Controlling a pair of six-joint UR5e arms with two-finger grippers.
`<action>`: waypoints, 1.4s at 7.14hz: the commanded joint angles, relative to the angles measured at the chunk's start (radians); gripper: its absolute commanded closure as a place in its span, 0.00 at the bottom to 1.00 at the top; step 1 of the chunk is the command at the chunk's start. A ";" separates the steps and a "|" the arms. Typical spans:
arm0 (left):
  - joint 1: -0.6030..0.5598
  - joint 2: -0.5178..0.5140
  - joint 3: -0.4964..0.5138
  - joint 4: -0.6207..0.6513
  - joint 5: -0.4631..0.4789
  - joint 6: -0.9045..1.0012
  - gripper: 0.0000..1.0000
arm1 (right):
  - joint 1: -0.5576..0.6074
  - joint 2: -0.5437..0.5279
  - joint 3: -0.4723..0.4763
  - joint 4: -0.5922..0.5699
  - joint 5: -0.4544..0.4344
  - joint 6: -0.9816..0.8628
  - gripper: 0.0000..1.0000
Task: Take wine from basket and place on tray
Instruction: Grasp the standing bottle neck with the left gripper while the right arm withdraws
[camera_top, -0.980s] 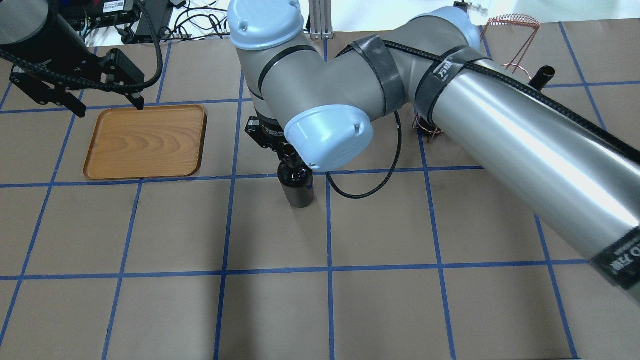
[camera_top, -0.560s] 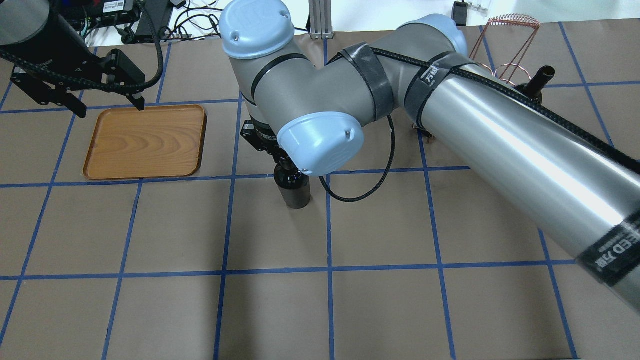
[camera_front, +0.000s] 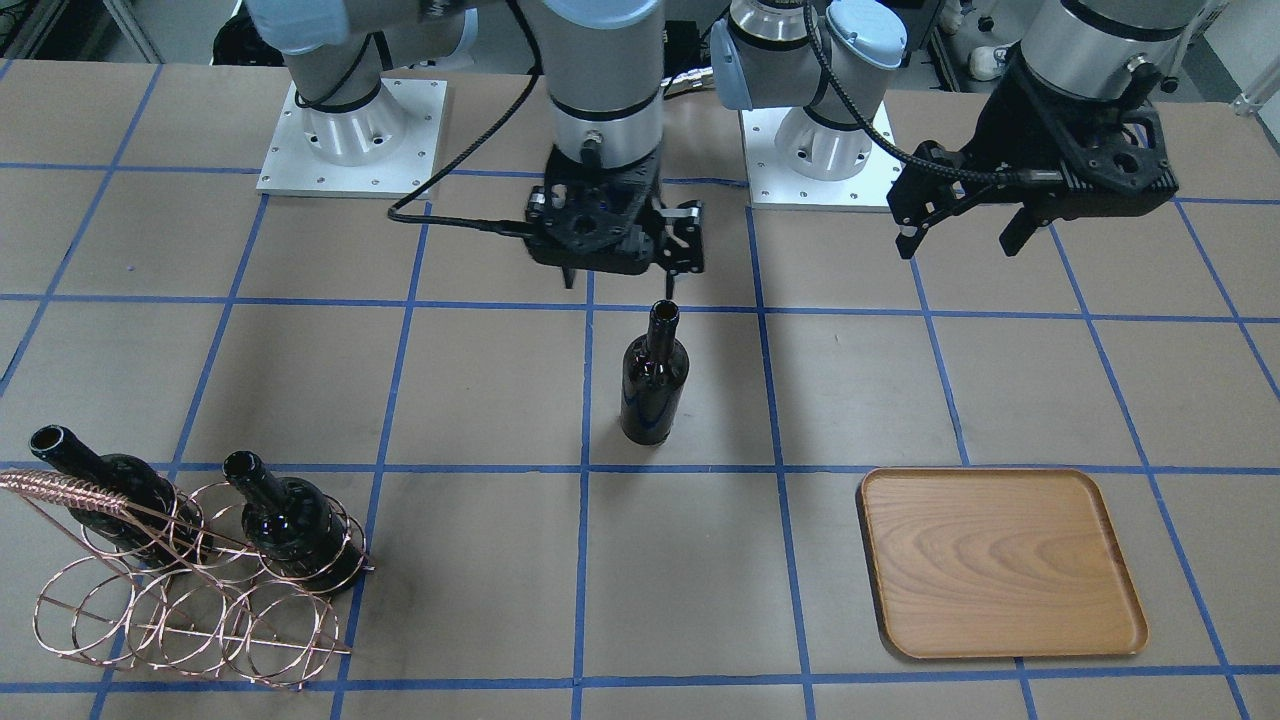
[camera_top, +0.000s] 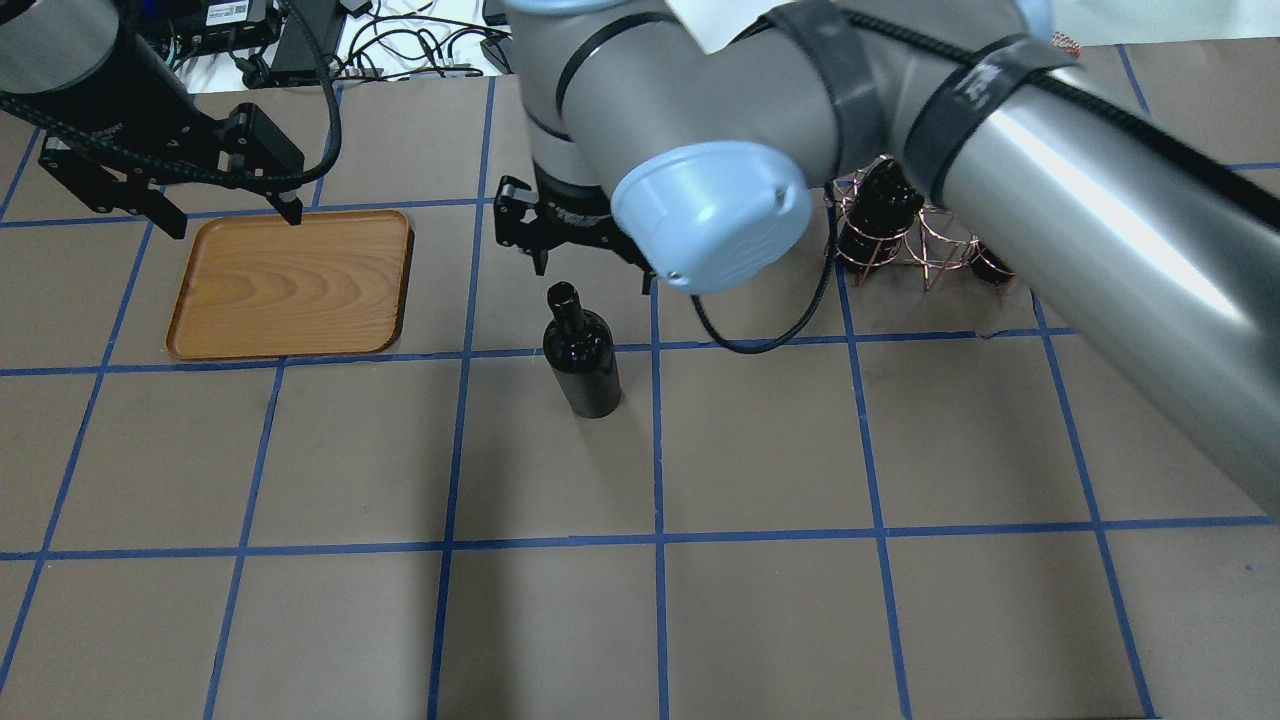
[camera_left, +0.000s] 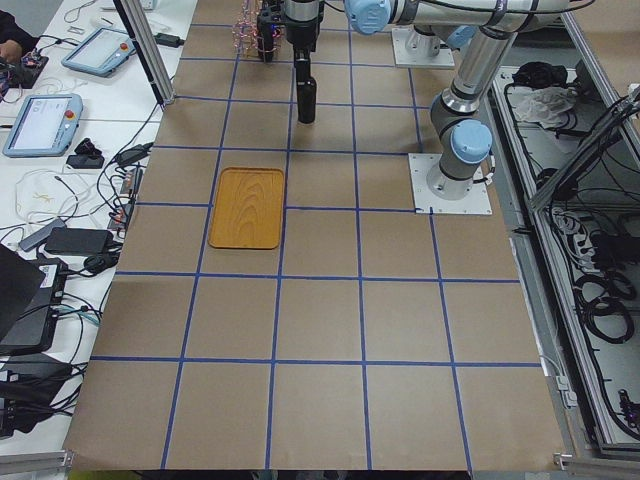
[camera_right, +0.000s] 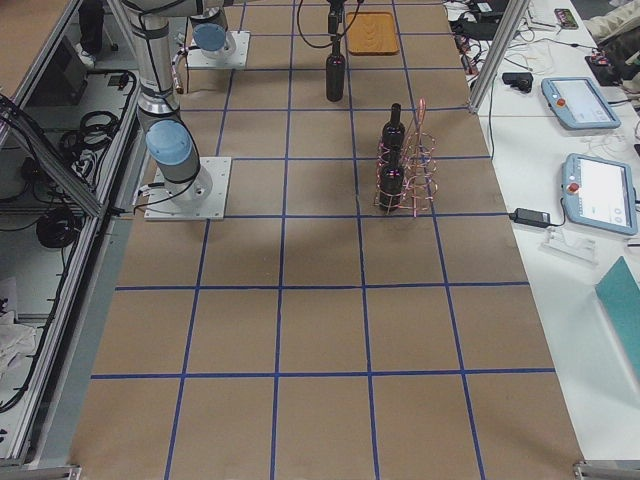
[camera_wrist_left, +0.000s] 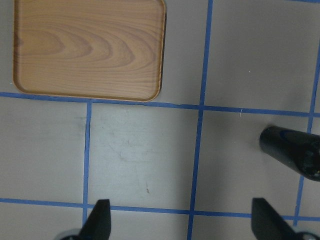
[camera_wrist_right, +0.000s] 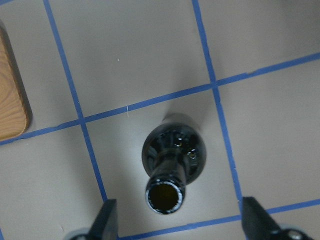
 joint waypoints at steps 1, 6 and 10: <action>-0.107 -0.038 -0.004 0.032 -0.001 -0.143 0.00 | -0.293 -0.118 -0.003 0.180 -0.006 -0.438 0.00; -0.414 -0.240 -0.035 0.186 -0.001 -0.303 0.00 | -0.411 -0.243 0.015 0.191 -0.132 -0.643 0.00; -0.417 -0.248 -0.044 0.184 -0.042 -0.290 0.66 | -0.403 -0.211 0.031 0.130 -0.037 -0.641 0.00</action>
